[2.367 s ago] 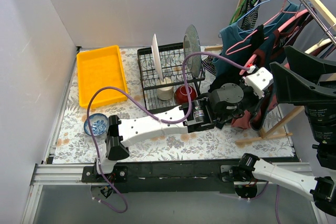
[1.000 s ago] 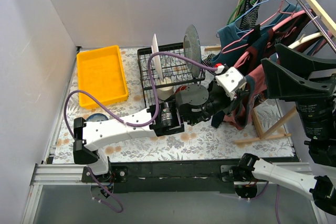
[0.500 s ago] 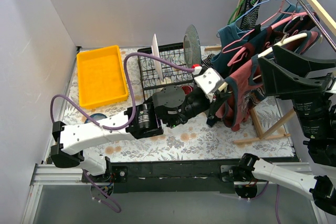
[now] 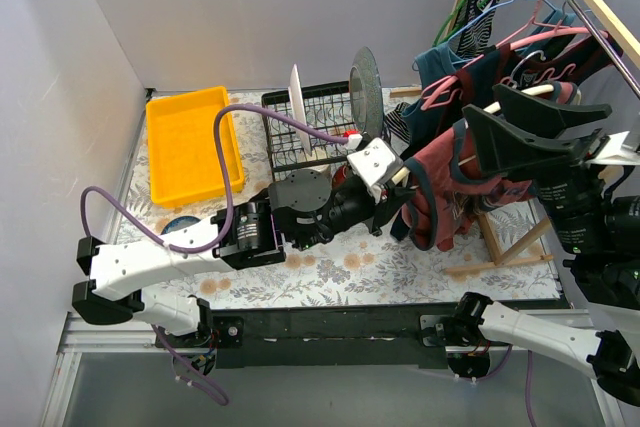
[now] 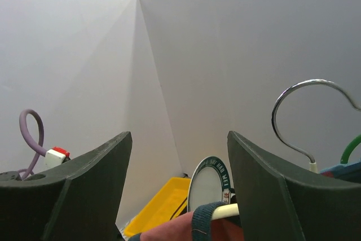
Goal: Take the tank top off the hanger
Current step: Pick up the hanger from the clothesline.
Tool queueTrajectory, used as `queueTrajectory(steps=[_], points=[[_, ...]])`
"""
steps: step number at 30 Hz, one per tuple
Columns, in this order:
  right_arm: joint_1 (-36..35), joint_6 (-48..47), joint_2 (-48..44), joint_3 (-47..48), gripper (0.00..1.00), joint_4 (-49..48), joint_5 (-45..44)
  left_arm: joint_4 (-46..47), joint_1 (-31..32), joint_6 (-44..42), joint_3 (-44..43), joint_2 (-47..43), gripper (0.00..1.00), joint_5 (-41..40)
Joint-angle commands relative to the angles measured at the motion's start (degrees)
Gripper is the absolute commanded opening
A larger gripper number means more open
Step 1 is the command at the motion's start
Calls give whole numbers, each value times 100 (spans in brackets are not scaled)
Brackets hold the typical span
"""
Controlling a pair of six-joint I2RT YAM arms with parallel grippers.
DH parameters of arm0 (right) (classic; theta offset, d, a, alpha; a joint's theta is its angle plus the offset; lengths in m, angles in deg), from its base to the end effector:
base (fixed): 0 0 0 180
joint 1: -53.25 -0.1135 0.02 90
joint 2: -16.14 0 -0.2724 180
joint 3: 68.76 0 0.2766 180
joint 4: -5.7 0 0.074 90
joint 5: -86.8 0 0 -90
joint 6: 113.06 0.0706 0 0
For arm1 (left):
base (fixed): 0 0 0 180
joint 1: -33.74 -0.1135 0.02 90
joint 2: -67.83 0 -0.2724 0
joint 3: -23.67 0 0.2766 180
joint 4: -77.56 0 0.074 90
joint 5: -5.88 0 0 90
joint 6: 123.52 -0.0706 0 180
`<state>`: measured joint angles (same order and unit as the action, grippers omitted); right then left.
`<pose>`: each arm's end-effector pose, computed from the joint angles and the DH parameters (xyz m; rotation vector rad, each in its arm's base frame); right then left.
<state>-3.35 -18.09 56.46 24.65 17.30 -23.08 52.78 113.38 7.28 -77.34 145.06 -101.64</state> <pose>0.0661 0.0566 0.6039 -0.0739 0.9257 0.8528 0.0846 -0.3446 0.4882 0.3324 1.7407 -1.3604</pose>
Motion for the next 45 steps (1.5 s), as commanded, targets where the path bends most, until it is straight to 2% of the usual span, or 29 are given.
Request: queueTrajectory(steps=[1,12,23,29,39,42,44,45], points=[[17,-111,47,86,76,22,151,92,26,95,-90,-489,0,-261],[17,-75,47,-64,74,84,151,-620,26,86,288,-1201,0,-656],[17,-102,477,217,66,40,-8,-884,26,280,596,-1966,0,-516],[17,-172,899,560,63,84,265,-841,26,280,631,-2045,0,-411],[17,-453,1075,490,63,-136,-68,-937,26,280,543,-1905,0,29],[17,-488,1093,446,52,-127,-148,-920,26,315,578,-1966,0,38],[17,-480,1084,429,40,-118,-148,-963,26,306,543,-1949,0,29],[17,-645,1092,420,31,-144,-130,-981,26,315,517,-1957,0,29]])
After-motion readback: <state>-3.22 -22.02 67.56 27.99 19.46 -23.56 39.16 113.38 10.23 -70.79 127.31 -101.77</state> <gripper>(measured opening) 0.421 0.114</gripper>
